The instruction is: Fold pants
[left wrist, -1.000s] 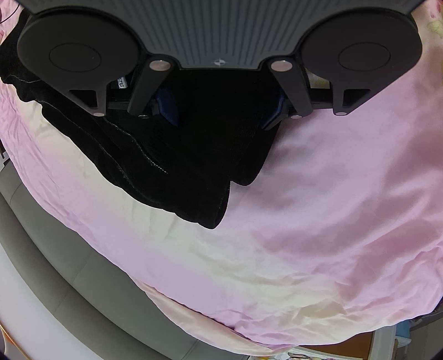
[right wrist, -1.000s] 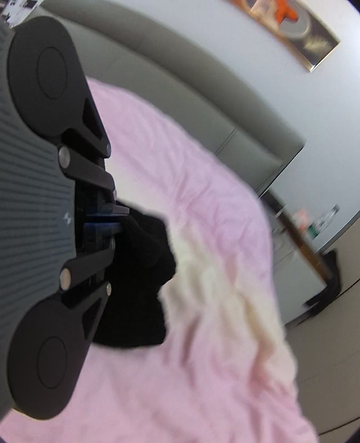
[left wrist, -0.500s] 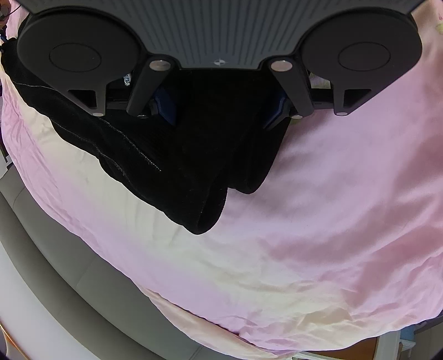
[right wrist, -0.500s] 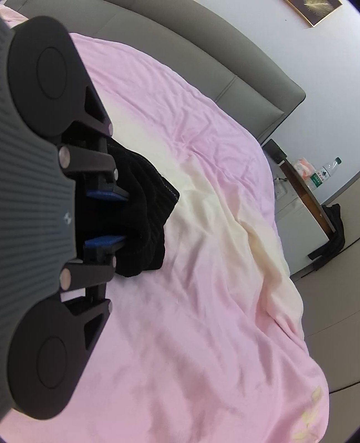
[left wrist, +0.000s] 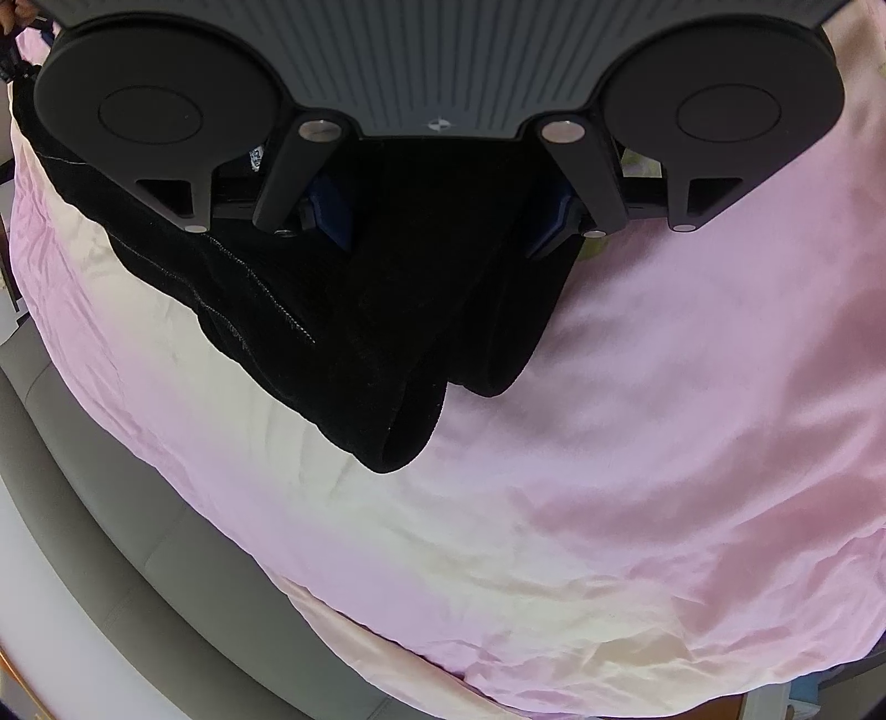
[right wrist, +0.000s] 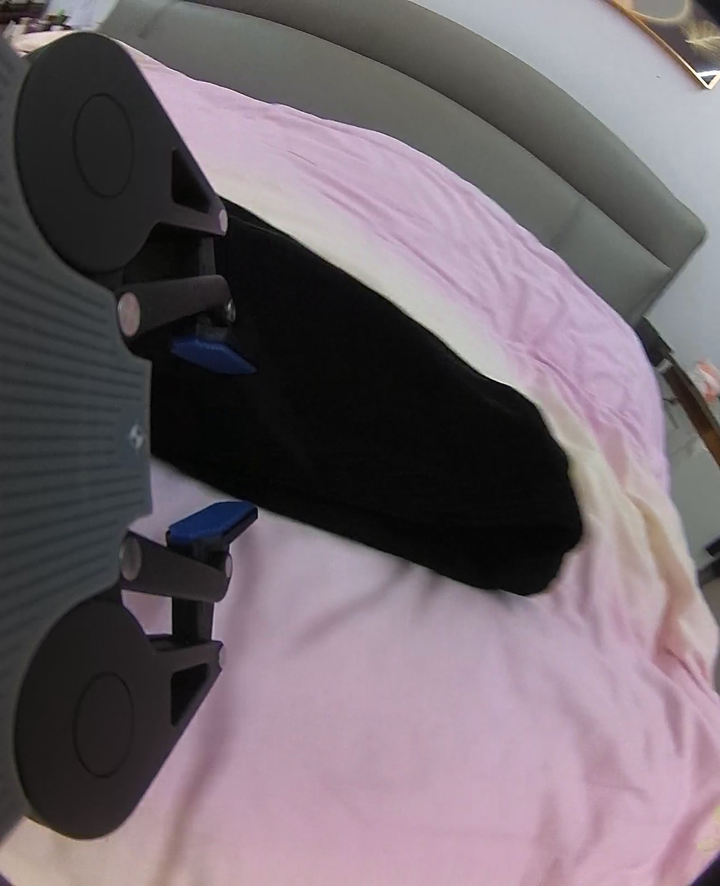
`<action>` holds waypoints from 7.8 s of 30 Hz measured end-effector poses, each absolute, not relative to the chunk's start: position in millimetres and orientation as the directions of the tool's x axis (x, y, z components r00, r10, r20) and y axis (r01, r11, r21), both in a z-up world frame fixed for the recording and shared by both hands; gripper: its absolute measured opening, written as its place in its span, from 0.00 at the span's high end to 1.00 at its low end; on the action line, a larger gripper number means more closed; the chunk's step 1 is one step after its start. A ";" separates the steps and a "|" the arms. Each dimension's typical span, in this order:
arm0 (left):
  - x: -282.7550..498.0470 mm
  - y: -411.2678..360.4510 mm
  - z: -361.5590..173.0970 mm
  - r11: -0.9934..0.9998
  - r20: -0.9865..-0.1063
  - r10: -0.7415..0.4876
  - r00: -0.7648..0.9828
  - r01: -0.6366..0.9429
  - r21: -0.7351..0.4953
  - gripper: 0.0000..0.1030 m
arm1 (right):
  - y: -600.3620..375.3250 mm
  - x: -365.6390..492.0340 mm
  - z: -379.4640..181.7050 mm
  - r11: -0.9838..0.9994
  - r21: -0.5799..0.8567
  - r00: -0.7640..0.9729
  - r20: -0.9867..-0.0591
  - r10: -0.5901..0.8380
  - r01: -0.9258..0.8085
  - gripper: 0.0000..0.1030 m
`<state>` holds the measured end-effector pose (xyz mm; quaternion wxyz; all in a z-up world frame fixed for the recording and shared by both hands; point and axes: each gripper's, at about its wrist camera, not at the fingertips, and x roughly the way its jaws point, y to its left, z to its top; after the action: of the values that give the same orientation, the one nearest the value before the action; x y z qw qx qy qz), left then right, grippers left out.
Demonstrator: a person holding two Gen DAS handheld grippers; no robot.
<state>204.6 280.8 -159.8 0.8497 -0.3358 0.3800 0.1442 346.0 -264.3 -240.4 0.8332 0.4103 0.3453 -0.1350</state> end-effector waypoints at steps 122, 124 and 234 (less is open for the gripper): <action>97.2 386.7 -180.4 0.191 -0.735 0.196 0.649 -0.761 -0.620 0.26 | -232.6 336.7 -198.5 0.721 0.633 0.873 -0.480 0.082 0.281 0.86; 96.5 387.0 -180.6 0.188 -0.734 0.192 0.651 -0.759 -0.624 0.26 | -211.3 330.6 -171.9 0.802 0.556 0.892 -0.447 0.064 0.220 0.86; 190.5 78.8 -206.0 0.845 -0.590 0.243 0.770 0.131 0.519 0.36 | 18.3 148.4 -140.0 0.844 0.429 0.687 -0.508 0.519 -0.321 0.70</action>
<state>190.5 78.8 -206.0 0.8991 0.2769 0.3377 0.0313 148.4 18.3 -140.0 0.9053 0.1549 0.3203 0.2319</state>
